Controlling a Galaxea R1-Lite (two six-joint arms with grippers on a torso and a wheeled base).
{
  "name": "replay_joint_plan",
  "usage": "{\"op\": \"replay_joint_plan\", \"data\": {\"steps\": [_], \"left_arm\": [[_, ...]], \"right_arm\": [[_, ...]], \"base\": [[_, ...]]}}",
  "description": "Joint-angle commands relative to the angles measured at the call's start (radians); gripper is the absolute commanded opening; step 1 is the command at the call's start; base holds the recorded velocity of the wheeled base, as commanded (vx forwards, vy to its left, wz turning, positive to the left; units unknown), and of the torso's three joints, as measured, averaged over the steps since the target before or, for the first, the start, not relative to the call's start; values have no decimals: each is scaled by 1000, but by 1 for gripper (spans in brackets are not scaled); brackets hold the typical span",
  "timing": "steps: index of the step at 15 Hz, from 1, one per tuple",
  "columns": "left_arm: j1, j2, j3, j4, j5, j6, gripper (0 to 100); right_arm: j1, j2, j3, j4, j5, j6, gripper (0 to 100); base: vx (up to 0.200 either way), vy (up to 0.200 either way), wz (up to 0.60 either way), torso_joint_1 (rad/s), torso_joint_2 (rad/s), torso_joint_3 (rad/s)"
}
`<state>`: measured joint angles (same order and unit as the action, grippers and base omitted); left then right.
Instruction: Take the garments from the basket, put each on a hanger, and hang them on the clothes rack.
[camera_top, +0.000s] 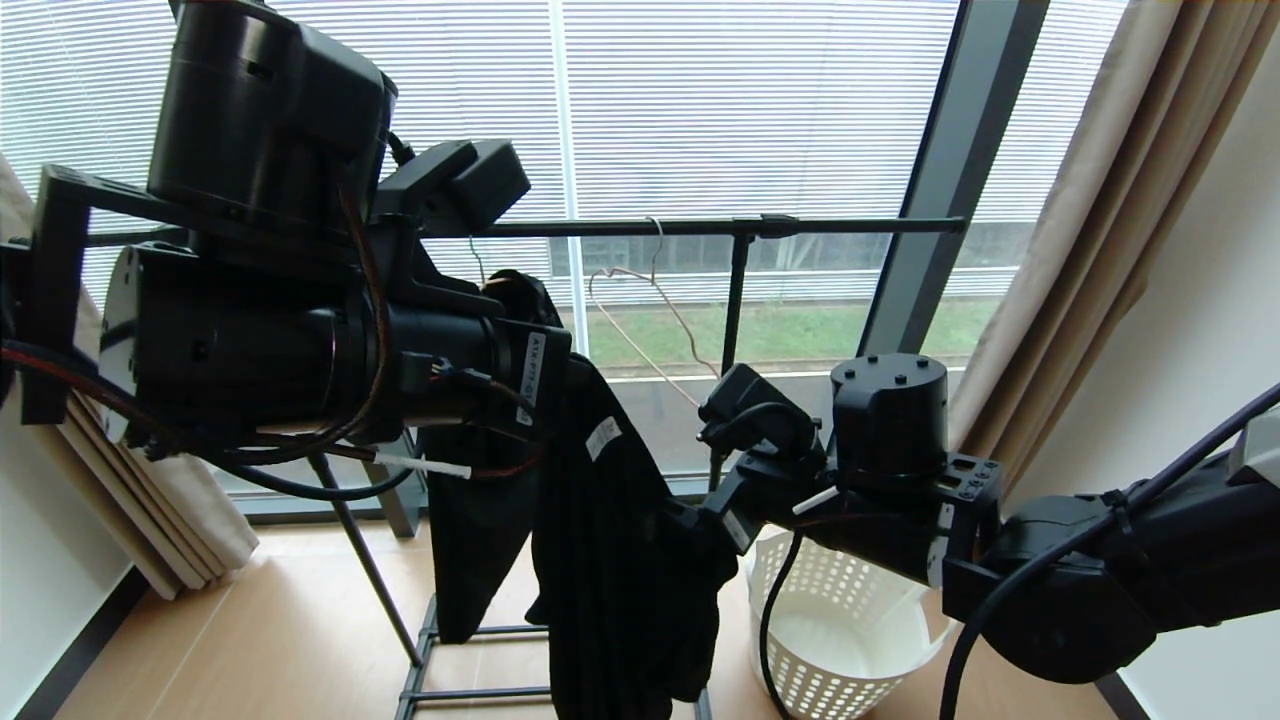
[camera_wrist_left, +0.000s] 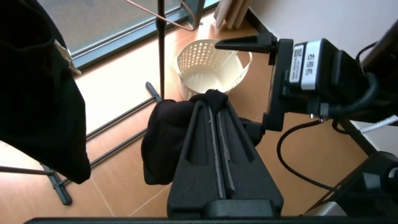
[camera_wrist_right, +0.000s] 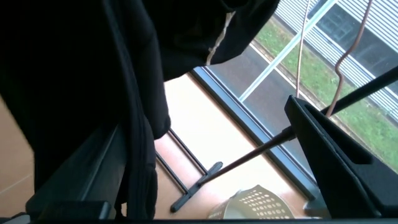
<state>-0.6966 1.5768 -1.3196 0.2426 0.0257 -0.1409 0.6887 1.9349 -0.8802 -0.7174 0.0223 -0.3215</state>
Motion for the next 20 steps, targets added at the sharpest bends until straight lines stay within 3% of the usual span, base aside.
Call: {"op": "replay_joint_plan", "data": {"steps": [1,2,3,14,15,16,18,20], "left_arm": [[0,-4,3,0,0,0,0],[0,-4,5,0,0,0,0],[0,-4,6,0,0,0,0],[-1,-38,155,-29,-4,7,0],[-1,-43,180,-37,-4,9,100],[-1,-46,184,-39,-4,7,100],[-3,-95,299,-63,-13,12,100],[8,-150,419,-146,-21,49,100]], "right_arm": [[-11,6,0,0,1,-8,100],[-12,6,-2,0,1,-10,100],[-15,6,0,0,1,-13,0],[-55,-33,-43,-2,-7,-5,0],[-55,-45,-40,-2,-9,-2,0],[-55,-50,-39,-2,-9,-1,0],[-58,-132,15,-2,-58,33,0],[-57,-300,149,3,-90,48,0]], "base": [[0,0,0,0,0,0],[0,0,0,0,0,0],[0,0,0,0,0,0],[0,0,0,0,0,0],[0,0,0,0,0,0],[0,0,0,0,0,0],[0,0,0,0,0,0],[0,0,0,0,0,0]]}}
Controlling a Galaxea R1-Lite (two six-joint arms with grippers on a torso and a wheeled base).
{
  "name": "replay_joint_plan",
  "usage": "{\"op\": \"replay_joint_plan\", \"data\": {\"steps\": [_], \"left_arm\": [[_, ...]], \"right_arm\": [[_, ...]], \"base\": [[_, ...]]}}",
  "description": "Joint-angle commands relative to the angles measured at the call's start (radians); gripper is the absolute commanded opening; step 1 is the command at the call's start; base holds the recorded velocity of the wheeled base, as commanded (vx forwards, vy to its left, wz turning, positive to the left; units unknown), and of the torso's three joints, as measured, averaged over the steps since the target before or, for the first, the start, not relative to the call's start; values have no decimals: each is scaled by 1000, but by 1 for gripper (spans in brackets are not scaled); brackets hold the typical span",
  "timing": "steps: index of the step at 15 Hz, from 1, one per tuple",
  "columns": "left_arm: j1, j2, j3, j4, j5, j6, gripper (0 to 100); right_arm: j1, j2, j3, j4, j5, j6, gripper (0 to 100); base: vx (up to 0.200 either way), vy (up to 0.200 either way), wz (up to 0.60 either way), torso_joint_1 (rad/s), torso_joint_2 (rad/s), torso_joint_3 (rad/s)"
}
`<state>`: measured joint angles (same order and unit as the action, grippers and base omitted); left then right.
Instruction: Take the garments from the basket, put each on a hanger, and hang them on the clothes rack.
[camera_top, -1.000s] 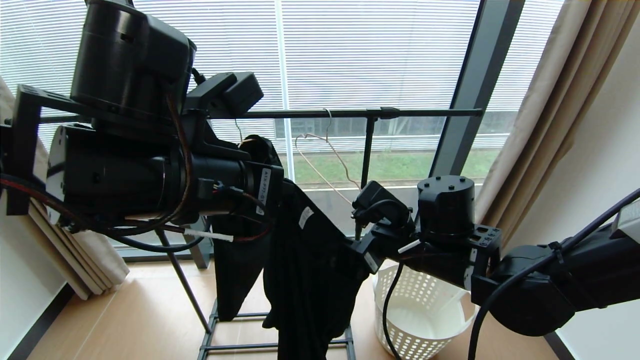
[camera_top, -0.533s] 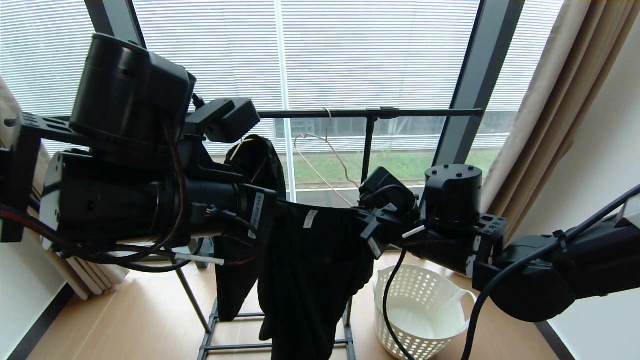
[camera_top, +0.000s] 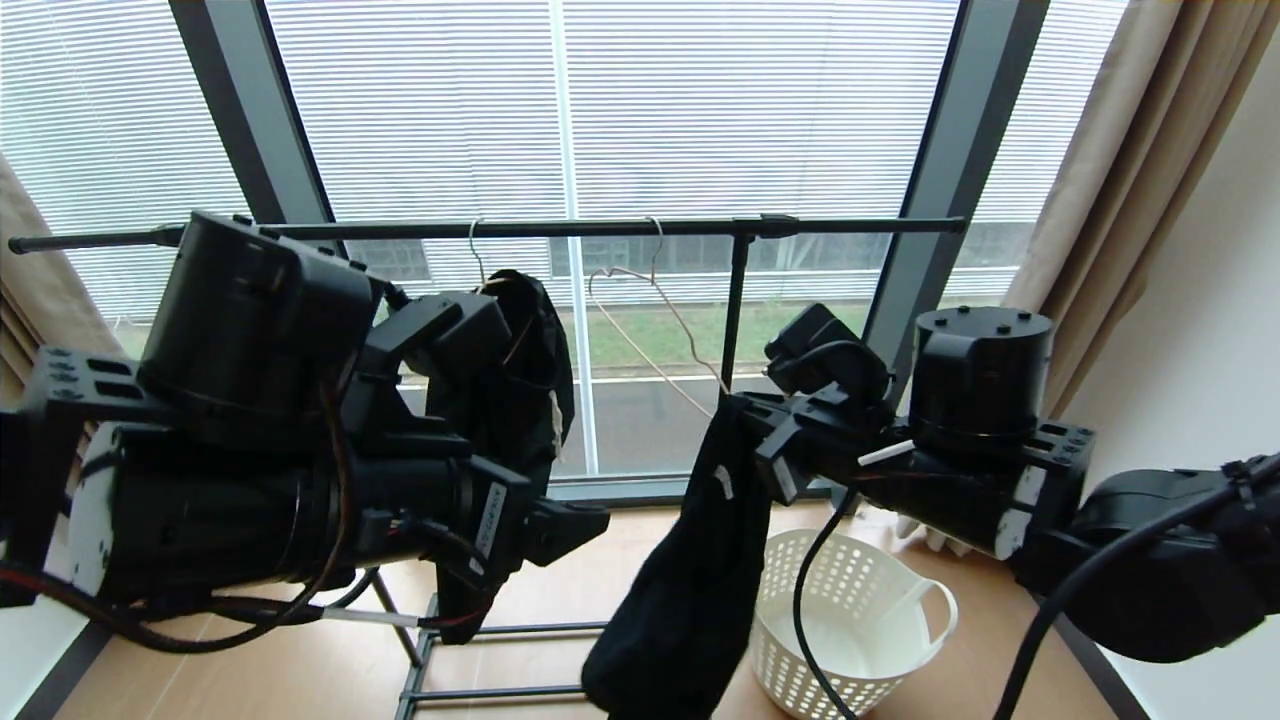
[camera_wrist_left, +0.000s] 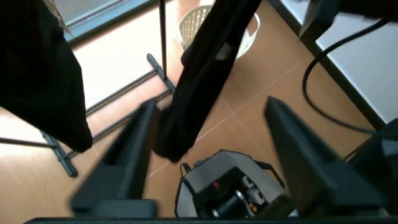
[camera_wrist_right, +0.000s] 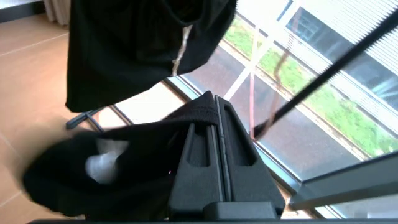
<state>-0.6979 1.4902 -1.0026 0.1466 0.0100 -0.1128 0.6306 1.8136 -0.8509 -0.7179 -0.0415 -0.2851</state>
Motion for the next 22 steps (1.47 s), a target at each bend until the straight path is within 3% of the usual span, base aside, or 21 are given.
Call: {"op": "replay_joint_plan", "data": {"steps": [1,3,5,9,13,20,22], "left_arm": [[14,-80,142,-119,-18,21,100],[41,-88,228,-263,-35,27,100],[55,-79,249,-294,-35,28,100],[52,-21,249,-303,-31,31,100],[38,38,249,-360,-30,31,100],[40,65,236,-364,-25,30,100],[40,93,220,-372,-25,31,100]], "right_arm": [[1,-241,177,6,-46,14,0],[-6,-375,300,20,-72,11,0],[-57,-408,375,21,-69,12,0],[-103,-284,342,6,-72,3,0],[-127,-277,348,5,-72,3,0],[-127,-286,342,5,-72,3,0],[-127,-281,343,5,-72,3,0]], "base": [[0,0,0,0,0,0],[0,0,0,0,0,0],[0,0,0,0,0,0],[0,-100,0,0,4,-1],[0,-200,0,5,6,4],[200,0,0,1,1,2],[0,0,0,0,0,0]]}}
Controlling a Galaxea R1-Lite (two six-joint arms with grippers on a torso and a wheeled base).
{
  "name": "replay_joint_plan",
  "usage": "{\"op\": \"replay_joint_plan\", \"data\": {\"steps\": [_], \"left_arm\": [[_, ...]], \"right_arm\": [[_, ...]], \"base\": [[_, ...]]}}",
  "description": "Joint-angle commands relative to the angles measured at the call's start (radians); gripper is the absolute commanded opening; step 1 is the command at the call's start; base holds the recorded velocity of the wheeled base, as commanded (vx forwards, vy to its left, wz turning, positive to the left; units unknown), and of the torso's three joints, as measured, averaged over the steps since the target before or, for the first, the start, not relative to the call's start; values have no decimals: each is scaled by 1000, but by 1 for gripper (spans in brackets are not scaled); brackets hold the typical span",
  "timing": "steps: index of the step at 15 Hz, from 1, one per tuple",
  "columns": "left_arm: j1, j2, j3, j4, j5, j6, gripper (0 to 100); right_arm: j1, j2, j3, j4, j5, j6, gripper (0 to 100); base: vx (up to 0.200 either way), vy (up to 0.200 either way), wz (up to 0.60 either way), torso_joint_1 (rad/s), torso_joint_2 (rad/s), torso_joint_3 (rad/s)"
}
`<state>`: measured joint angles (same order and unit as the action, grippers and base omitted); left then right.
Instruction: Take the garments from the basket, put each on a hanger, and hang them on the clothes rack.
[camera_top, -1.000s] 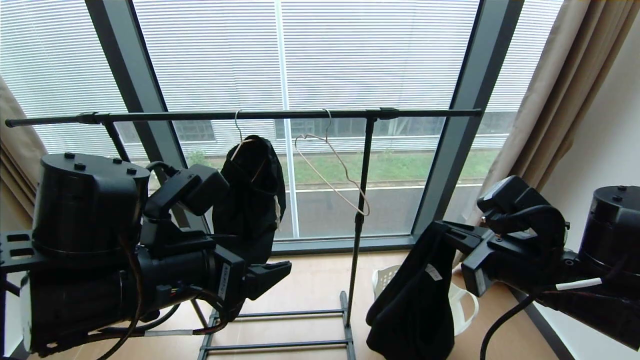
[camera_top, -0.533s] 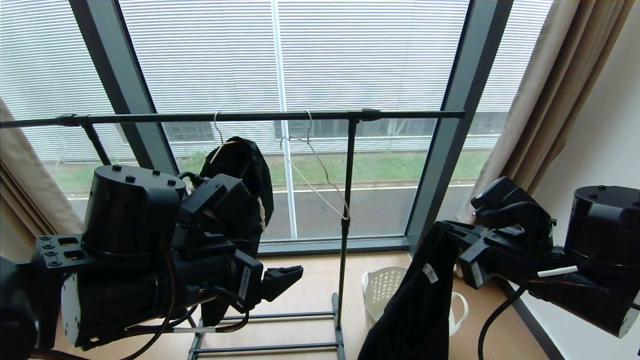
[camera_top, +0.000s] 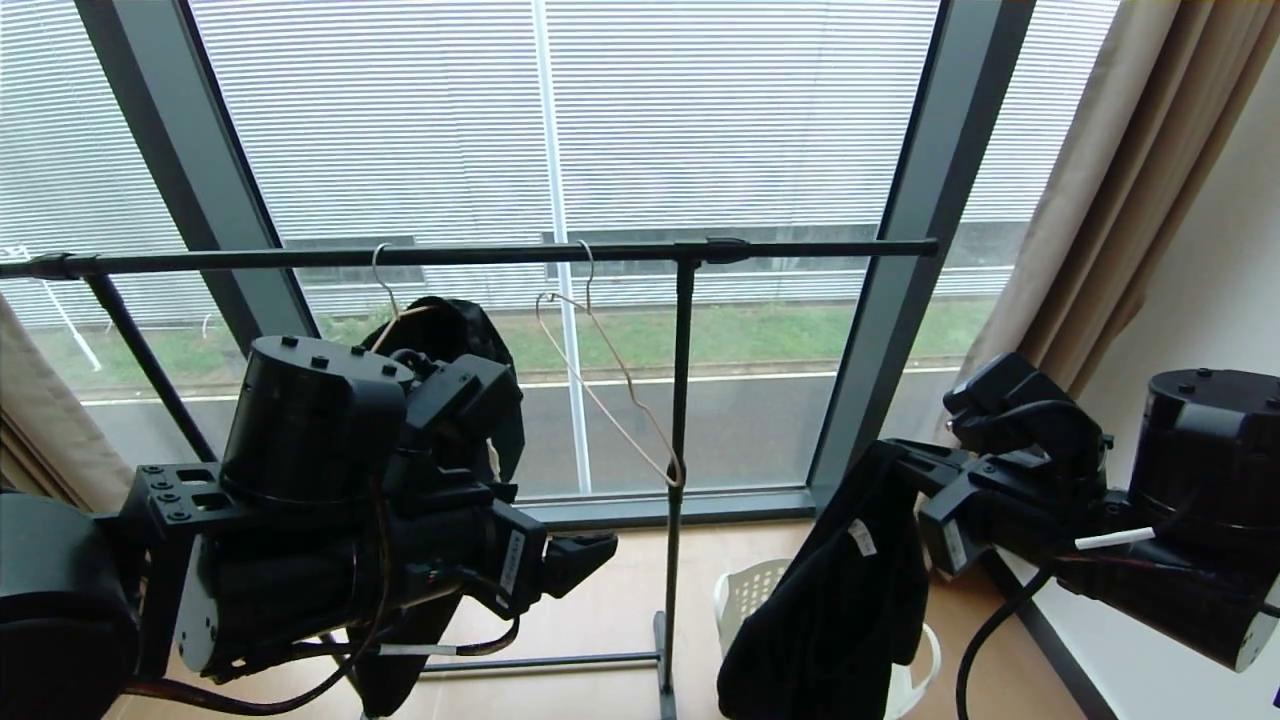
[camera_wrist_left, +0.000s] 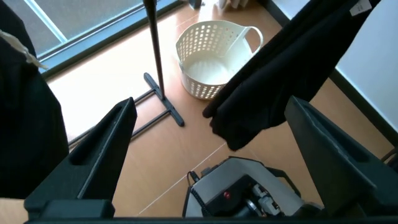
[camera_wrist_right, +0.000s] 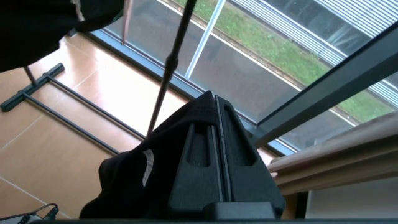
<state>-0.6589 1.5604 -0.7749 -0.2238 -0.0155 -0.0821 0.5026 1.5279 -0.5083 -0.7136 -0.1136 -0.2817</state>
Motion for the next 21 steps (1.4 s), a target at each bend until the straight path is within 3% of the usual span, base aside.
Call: {"op": "replay_joint_plan", "data": {"steps": [1,3,6,14,17,21], "left_arm": [[2,50,-24,-23,5,-1,100],[2,110,-72,-32,31,-5,100],[1,326,-288,-31,151,-48,100],[22,650,-647,-31,266,-80,100],[38,702,-713,-29,324,-82,100],[56,685,-702,-29,379,-84,100]], "right_arm": [[1,5,1,0,0,-1,0],[1,8,-1,0,0,-1,0],[-15,21,-4,0,3,-1,0],[-18,31,-10,-4,6,1,0],[-18,32,-10,-4,6,1,0],[-18,60,-7,-23,6,1,0]], "base": [[0,0,0,0,0,0],[0,0,0,0,0,0],[0,0,0,0,0,0],[0,0,0,0,0,0],[0,0,0,0,0,0],[0,0,0,0,0,0]]}}
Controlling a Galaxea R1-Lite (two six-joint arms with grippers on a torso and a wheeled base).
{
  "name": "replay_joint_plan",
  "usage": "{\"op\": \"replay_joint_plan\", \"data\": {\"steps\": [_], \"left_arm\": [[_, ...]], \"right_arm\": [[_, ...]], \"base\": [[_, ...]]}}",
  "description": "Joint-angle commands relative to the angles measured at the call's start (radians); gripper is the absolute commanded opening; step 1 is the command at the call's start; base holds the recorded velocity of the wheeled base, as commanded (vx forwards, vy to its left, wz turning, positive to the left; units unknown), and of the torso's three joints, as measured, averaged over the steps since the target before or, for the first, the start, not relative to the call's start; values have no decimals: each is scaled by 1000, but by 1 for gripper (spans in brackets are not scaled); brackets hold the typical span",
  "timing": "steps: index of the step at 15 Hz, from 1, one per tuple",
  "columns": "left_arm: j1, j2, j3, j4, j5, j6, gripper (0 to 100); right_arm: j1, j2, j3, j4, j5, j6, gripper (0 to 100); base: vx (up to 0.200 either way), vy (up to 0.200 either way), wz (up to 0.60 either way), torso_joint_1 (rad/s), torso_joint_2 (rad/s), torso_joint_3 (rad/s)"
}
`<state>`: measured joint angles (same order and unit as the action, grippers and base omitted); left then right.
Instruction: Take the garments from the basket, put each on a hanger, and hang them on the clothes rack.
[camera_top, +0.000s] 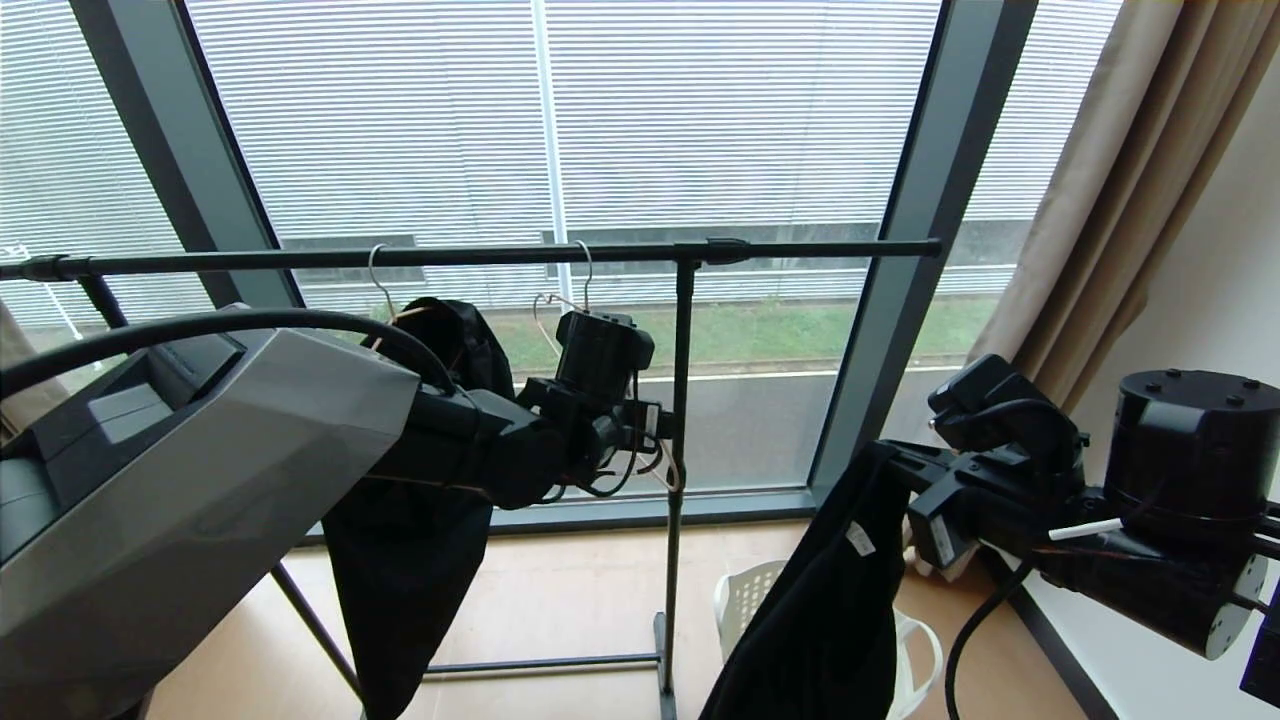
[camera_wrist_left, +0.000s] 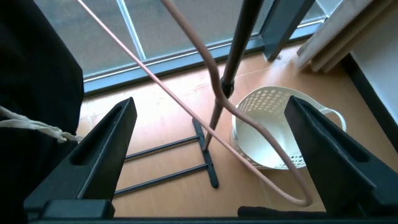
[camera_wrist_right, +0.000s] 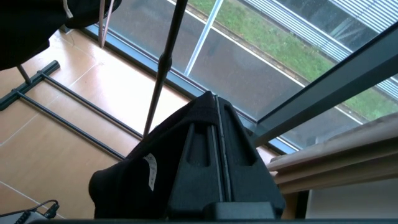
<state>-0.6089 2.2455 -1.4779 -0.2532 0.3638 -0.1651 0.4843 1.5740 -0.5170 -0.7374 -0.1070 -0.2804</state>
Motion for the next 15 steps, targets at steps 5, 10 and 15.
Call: {"op": "replay_joint_plan", "data": {"steps": [5,10,15], "left_arm": [[8,-12,-5,-1,47,-1,100],[8,-21,-18,-1,53,1,100],[14,-20,-19,-1,64,4,100]], "right_arm": [[0,23,5,-16,-2,0,0],[2,23,8,-17,-2,0,0],[2,23,11,-17,-2,0,0]], "base": [[0,0,0,0,0,0],[0,0,0,0,0,0],[0,0,0,0,0,0]]}}
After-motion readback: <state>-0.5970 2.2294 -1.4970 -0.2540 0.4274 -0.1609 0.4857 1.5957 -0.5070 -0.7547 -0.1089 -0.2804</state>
